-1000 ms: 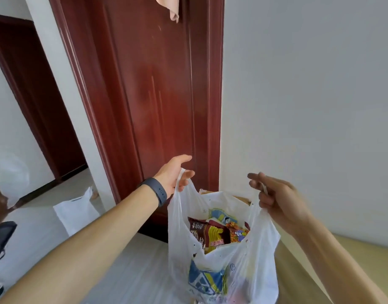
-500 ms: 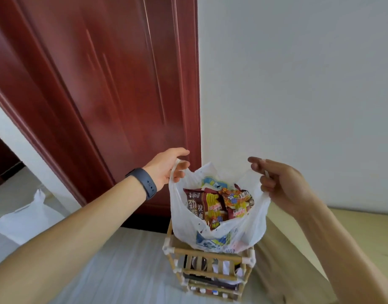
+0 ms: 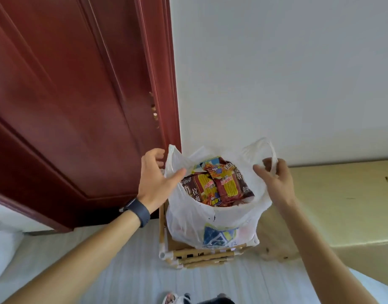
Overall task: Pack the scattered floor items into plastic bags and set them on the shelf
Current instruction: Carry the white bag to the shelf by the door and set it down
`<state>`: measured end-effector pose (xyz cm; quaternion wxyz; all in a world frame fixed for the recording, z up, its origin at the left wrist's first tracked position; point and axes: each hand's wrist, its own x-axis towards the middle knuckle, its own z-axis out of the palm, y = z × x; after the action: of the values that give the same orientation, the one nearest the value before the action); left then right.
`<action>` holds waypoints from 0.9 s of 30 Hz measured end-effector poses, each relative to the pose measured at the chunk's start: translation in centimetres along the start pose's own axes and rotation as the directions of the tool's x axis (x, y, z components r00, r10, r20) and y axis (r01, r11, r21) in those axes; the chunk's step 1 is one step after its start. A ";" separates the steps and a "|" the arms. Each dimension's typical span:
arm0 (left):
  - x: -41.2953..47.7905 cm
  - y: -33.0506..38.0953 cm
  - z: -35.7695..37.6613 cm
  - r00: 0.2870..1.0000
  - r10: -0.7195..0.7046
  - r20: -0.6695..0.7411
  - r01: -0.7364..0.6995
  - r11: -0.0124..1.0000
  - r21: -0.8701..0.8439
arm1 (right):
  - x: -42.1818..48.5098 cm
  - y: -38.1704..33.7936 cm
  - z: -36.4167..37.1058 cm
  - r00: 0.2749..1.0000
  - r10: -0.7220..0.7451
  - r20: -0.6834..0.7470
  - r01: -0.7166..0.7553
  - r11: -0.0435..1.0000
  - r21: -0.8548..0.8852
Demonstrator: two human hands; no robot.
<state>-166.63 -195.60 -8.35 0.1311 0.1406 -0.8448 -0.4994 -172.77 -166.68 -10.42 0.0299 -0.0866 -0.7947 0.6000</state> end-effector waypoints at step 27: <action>3.3 -0.2 4.9 0.976 -0.156 -0.154 0.113 0.959 -0.258 | 1.2 -3.1 7.9 0.996 0.083 -0.032 -0.064 0.915 0.397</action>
<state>-171.46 -192.95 -10.59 0.1860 0.2232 -0.7496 -0.5947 -175.47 -174.78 -9.70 0.0433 -0.1229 -0.6523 0.7467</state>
